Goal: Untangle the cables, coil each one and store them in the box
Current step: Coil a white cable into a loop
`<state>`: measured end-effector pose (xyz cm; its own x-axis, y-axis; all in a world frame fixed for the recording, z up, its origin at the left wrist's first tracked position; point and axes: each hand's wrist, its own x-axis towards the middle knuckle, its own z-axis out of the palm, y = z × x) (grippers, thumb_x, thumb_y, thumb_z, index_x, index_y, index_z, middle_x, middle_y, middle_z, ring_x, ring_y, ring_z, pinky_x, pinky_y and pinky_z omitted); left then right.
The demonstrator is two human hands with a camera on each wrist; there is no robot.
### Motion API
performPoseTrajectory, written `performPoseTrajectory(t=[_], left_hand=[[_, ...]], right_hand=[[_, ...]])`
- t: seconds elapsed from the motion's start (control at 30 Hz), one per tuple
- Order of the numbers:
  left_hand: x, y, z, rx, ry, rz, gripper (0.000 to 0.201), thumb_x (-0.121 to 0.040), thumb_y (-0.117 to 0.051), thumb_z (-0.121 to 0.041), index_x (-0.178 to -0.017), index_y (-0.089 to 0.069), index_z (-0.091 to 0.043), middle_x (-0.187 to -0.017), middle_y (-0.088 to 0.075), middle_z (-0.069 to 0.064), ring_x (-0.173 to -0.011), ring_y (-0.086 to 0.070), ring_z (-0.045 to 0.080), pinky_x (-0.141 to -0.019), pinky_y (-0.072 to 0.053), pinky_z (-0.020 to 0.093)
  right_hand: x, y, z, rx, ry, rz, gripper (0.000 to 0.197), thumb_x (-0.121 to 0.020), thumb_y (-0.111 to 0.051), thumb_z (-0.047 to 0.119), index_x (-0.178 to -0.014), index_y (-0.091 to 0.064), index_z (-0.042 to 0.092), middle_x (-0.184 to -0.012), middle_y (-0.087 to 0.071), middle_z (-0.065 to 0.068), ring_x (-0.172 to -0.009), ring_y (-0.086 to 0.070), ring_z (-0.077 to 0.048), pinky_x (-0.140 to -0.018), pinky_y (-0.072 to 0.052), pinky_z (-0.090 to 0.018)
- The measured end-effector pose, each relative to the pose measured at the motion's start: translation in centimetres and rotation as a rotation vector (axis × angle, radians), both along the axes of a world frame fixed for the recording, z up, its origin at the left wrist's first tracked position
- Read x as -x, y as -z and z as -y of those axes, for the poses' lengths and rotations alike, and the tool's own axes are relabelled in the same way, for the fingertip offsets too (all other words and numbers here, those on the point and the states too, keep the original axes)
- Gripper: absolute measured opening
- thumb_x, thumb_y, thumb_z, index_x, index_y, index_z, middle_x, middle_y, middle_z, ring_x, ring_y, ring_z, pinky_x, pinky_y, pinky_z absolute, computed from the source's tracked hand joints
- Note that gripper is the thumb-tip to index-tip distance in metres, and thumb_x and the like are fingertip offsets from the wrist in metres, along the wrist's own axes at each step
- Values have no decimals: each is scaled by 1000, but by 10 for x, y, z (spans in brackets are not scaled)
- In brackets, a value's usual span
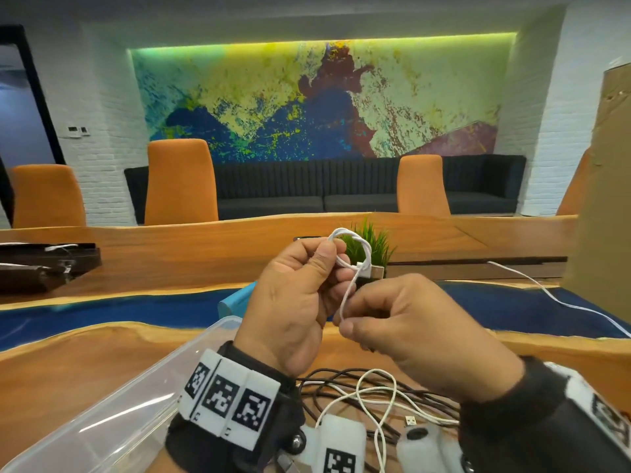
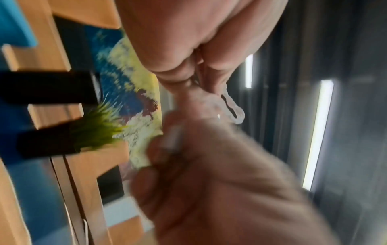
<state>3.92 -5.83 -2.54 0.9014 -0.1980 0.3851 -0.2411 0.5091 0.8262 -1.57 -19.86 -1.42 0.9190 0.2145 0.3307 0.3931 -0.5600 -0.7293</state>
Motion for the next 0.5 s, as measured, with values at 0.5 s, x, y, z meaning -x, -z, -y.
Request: performPoseTrajectory(t=[0.5], left_hand=[[15, -5, 2, -544, -126, 196, 21, -103, -47, -21, -96, -65, -12, -77, -72, -1, -73, -69, 14, -66, -52, 22]], right_hand=[[-9, 0, 20, -112, 183, 371, 10, -83, -68, 30, -82, -78, 33, -74, -71, 15, -76, -64, -7, -63, -52, -22]])
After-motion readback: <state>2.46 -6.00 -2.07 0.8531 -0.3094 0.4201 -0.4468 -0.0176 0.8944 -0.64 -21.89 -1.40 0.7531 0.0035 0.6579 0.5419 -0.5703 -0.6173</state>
